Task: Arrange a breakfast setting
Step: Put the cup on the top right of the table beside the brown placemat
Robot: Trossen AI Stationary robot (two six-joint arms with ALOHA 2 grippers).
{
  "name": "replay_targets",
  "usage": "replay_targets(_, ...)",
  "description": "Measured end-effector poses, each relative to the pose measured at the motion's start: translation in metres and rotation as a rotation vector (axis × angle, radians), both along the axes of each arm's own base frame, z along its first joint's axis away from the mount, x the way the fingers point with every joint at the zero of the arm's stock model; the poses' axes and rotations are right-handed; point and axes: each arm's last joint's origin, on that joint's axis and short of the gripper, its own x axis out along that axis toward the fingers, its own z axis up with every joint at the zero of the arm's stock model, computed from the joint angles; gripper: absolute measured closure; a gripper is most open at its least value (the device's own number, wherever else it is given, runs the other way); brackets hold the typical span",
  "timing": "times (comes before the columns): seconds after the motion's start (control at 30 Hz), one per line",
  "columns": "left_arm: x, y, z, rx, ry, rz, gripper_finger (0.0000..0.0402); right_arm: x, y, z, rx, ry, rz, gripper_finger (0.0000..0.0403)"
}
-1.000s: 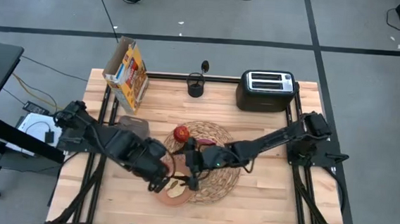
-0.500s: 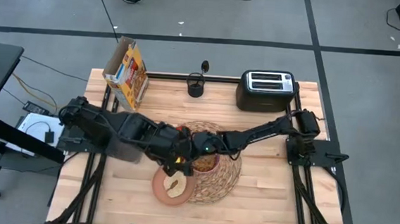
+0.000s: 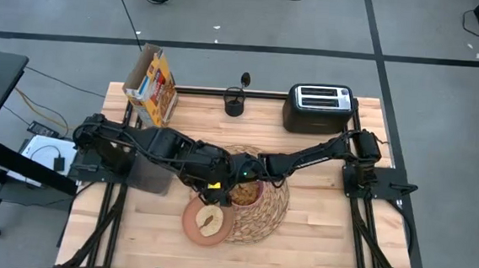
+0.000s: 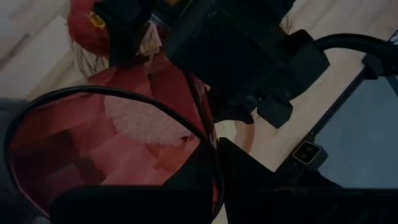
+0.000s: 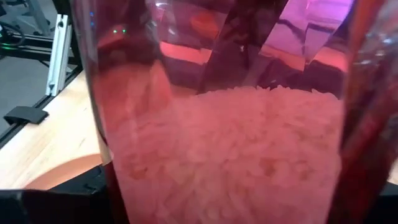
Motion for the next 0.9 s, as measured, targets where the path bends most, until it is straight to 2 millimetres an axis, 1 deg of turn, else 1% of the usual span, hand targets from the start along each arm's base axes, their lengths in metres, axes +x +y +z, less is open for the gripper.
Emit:
replay_targets(0.13,0.0,0.0,0.0,0.003,-0.003,-0.009,0.0373,0.0,0.0,0.001,-0.02,-0.011,-0.006,0.0064)
replay_targets(0.27,-0.001,0.001,0.006,0.017,-0.02,-0.034,0.0338,-0.002,-0.001,0.007,-0.041,-0.022,-0.009,0.0064)
replay_targets(0.43,-0.004,0.001,0.028,0.018,-0.102,-0.084,0.0269,-0.006,-0.001,0.02,-0.065,-0.043,-0.007,0.0064)
replay_targets(0.53,-0.012,0.004,0.05,0.018,-0.168,-0.105,0.0228,-0.01,-0.002,0.025,-0.072,-0.035,-0.025,0.0064)
replay_targets(0.63,-0.027,0.006,0.08,0.034,-0.264,-0.116,0.02,-0.016,-0.004,0.037,-0.078,-0.033,-0.038,0.0064)
replay_targets(0.7,-0.042,0.005,0.101,0.078,-0.352,-0.124,0.0191,-0.023,-0.005,0.049,-0.08,-0.028,-0.043,0.0064)
replay_targets(0.77,-0.06,0.005,0.117,0.118,-0.483,-0.13,0.0188,-0.031,-0.007,0.06,-0.077,-0.021,-0.047,0.0064)
replay_targets(0.87,-0.09,0.005,0.135,0.21,-0.63,-0.142,0.0188,-0.05,-0.012,0.072,-0.053,-0.028,-0.064,0.0064)
replay_targets(0.9,-0.097,0.003,0.138,0.253,-0.665,-0.147,0.0187,-0.057,-0.015,0.075,-0.035,-0.034,-0.076,0.0064)
